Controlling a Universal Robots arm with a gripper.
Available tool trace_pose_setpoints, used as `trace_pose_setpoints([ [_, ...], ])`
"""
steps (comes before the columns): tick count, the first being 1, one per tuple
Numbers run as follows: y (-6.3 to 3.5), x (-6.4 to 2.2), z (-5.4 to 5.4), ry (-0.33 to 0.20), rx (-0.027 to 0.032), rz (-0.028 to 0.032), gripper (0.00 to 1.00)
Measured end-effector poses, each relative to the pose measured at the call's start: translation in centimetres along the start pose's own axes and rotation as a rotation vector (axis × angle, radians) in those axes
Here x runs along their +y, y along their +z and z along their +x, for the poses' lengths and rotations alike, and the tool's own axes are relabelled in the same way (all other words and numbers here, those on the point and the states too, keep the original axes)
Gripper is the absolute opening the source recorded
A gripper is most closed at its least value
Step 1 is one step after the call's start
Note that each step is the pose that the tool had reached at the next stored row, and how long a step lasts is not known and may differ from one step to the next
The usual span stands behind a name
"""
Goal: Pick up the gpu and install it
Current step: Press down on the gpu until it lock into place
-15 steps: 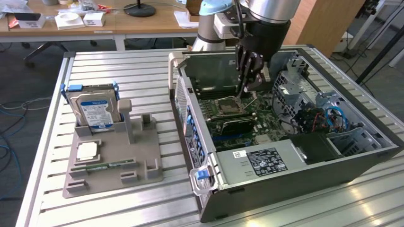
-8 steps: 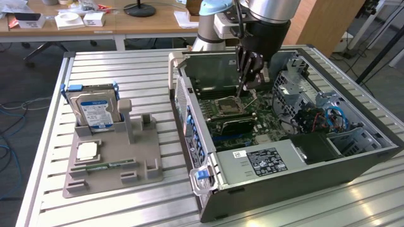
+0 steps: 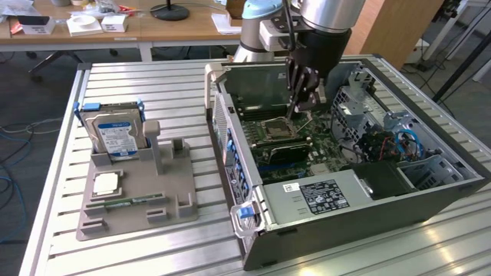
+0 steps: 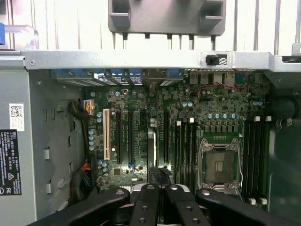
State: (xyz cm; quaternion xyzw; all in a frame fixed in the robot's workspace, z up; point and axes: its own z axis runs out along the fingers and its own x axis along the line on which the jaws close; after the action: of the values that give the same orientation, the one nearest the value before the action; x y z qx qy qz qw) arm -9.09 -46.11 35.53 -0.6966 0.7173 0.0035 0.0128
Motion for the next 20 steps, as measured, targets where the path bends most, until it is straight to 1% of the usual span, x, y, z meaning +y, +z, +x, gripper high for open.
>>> trace_pose_setpoints([
  [10, 1.82, 0.02, 0.0, 0.000, -0.0001, 0.0000, 0.10],
  [20, 3.63, 0.05, 0.1, 0.000, -0.0024, -0.0001, 0.10],
])
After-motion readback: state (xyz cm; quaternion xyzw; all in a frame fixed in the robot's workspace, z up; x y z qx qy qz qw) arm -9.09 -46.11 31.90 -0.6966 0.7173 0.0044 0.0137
